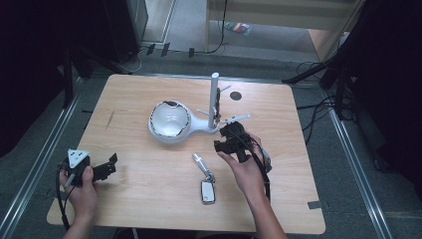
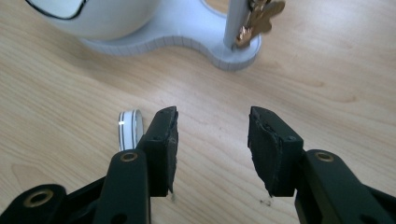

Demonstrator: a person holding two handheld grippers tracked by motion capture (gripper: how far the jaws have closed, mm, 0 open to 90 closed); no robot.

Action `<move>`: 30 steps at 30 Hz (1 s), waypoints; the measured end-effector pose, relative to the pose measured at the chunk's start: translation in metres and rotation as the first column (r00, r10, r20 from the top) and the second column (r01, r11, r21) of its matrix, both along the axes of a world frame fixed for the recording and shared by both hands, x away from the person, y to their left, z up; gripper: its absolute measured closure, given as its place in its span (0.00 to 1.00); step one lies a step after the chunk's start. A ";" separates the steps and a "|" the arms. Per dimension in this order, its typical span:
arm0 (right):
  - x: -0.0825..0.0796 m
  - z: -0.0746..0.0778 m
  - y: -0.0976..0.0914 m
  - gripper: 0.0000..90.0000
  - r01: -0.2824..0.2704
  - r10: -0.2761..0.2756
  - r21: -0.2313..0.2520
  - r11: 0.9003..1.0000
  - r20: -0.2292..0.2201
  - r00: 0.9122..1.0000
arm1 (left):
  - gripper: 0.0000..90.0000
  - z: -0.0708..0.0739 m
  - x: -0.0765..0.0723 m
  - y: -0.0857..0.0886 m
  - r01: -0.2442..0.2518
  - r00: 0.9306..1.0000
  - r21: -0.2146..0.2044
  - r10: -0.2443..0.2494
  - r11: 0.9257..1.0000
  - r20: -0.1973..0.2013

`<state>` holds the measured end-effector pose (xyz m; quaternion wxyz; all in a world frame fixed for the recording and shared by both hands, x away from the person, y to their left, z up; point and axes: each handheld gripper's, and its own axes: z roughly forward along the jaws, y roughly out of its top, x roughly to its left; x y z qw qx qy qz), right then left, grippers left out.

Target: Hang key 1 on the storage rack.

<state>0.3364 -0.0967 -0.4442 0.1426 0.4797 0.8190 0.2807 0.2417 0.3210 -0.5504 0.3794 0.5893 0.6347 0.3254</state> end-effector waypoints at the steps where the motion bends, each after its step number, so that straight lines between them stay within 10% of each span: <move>1: 0.000 -0.001 0.000 0.59 0.000 0.000 0.001 1.000 -0.011 1.000 | 0.00 0.000 0.000 0.000 0.000 1.000 0.001 0.000 1.000 -0.001; 30: 0.005 -0.037 0.021 0.57 -0.085 0.070 -0.041 0.996 -0.295 0.953 | 0.00 0.000 0.000 0.001 0.007 1.000 0.001 -0.007 1.000 -0.002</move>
